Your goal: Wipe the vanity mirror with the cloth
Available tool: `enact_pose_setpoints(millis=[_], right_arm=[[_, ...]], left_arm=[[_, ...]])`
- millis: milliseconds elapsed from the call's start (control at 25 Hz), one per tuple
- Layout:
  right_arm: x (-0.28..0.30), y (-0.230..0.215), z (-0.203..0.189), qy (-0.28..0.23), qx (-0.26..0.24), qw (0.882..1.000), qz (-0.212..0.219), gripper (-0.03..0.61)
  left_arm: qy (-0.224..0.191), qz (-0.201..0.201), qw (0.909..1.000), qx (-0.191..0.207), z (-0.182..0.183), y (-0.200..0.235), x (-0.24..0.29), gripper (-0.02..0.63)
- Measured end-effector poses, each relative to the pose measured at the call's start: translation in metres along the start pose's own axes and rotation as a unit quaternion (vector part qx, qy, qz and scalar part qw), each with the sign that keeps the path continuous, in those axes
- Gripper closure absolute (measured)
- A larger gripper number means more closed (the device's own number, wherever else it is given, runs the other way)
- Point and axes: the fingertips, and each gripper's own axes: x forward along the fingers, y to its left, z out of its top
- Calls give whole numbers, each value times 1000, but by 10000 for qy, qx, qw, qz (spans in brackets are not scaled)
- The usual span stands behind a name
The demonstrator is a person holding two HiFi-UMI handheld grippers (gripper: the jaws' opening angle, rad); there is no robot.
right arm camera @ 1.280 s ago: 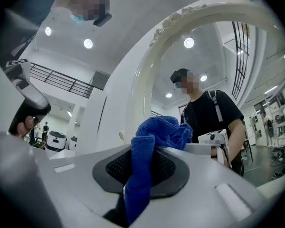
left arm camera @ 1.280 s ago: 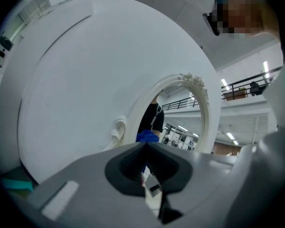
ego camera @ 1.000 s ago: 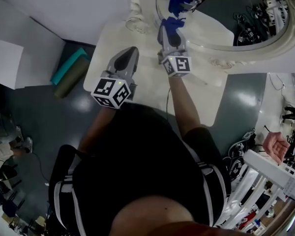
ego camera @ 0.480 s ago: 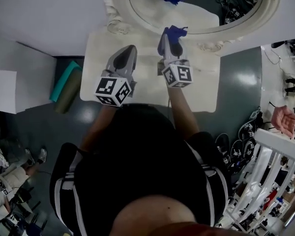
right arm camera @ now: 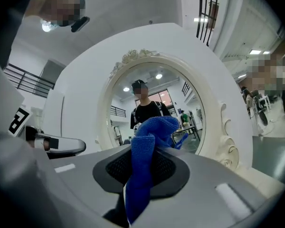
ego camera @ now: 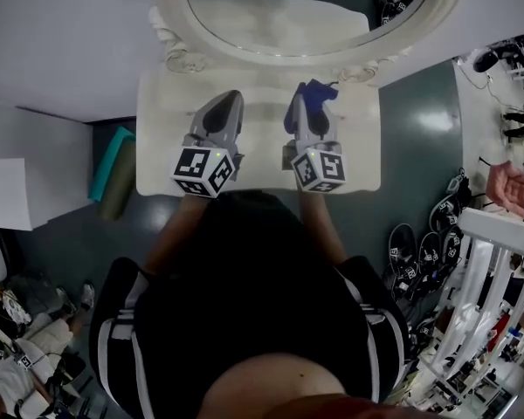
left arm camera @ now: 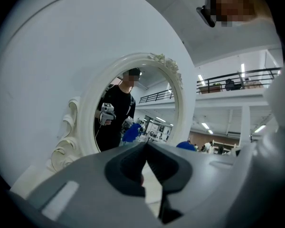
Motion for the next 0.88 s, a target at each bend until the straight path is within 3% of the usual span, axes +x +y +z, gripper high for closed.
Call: enact_pose_setpoints(millis=[880], right_arm=[[-5,-2,0,197,-249,9995,26,509]], left_arm=[[14,122,9998,155,3,-5,16,601]])
